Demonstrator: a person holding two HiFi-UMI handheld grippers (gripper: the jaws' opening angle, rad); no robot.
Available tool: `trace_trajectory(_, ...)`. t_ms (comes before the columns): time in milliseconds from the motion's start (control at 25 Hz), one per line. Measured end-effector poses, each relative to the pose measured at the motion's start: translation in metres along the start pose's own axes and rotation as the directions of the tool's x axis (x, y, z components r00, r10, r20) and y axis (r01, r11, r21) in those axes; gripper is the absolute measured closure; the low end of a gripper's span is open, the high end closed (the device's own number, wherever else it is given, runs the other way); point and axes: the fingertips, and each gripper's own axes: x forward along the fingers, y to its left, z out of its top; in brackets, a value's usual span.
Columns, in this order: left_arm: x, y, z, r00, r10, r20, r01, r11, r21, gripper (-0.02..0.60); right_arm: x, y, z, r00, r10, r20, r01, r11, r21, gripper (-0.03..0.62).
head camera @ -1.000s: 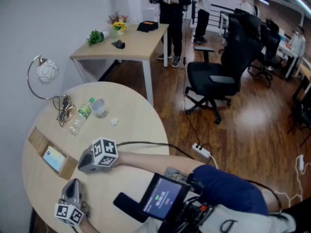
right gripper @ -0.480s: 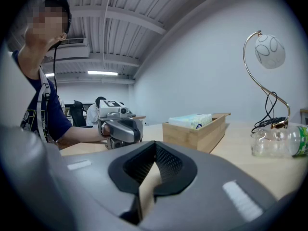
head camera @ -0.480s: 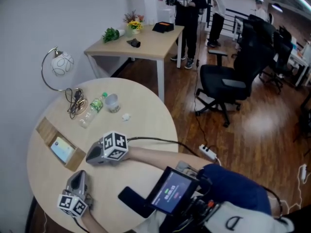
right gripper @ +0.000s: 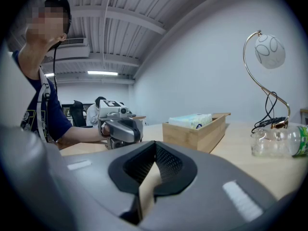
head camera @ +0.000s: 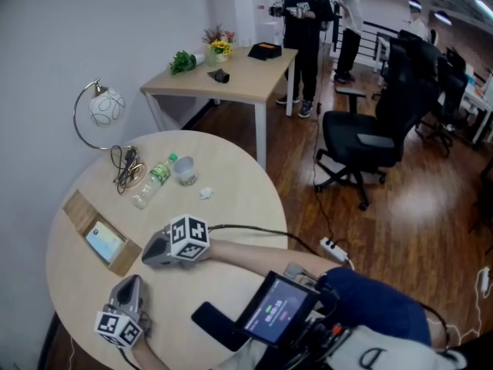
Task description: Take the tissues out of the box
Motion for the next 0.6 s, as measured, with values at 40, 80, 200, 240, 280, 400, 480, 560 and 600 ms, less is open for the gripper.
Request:
trace_trajectory(40, 0.0012, 0.0005, 0.002, 1.0, -0.001, 0.006, 0.001, 1.0, 0.004, 0.578, -0.0008, -0.0013, 0.0012, 1.0, -0.001, -0.001, 0.001, 1.0, -0.005, 0.592)
trace_trajectory(80, 0.0028, 0.0011, 0.0043, 1.0, -0.002, 0.01, 0.002, 1.0, 0.007, 0.578, -0.0019, -0.0032, 0.0032, 1.0, -0.002, -0.003, 0.002, 1.0, -0.01, 0.592)
trace_trajectory(200, 0.0028, -0.0003, 0.0043, 1.0, -0.004, 0.009, 0.004, 1.0, 0.003, 0.578, -0.0022, -0.0025, 0.0031, 1.0, -0.003, -0.002, 0.003, 1.0, -0.008, 0.592)
trace_trajectory(240, 0.0023, 0.0, 0.0042, 1.0, 0.0, 0.01, 0.0, 1.0, 0.0, 0.578, -0.0022, -0.0022, 0.0032, 1.0, -0.003, -0.001, 0.003, 1.0, -0.008, 0.592)
trace_trajectory(280, 0.0018, 0.0008, 0.0042, 1.0, 0.004, 0.011, -0.004, 1.0, -0.001, 0.578, -0.002, -0.0024, 0.0036, 1.0, -0.003, -0.001, 0.003, 1.0, -0.009, 0.592)
trace_trajectory(400, 0.0017, 0.0012, 0.004, 1.0, 0.001, 0.01, -0.001, 1.0, 0.001, 0.578, -0.0007, -0.0033, 0.0039, 1.0, -0.001, -0.003, 0.001, 1.0, -0.01, 0.592)
trace_trajectory(480, 0.0027, -0.0007, 0.0043, 1.0, -0.012, 0.007, 0.012, 1.0, 0.004, 0.578, -0.0009, -0.0037, 0.0038, 1.0, -0.001, -0.004, 0.001, 1.0, -0.009, 0.592)
trace_trajectory(560, 0.0026, -0.0019, 0.0049, 1.0, -0.015, 0.006, 0.015, 1.0, 0.005, 0.577, -0.0014, -0.0032, 0.0042, 1.0, -0.001, -0.003, 0.001, 1.0, -0.008, 0.592)
trace_trajectory(600, 0.0021, -0.0024, 0.0047, 1.0, -0.014, 0.006, 0.014, 1.0, 0.004, 0.577, -0.0015, -0.0025, 0.0043, 1.0, -0.001, -0.003, 0.001, 1.0, -0.008, 0.592)
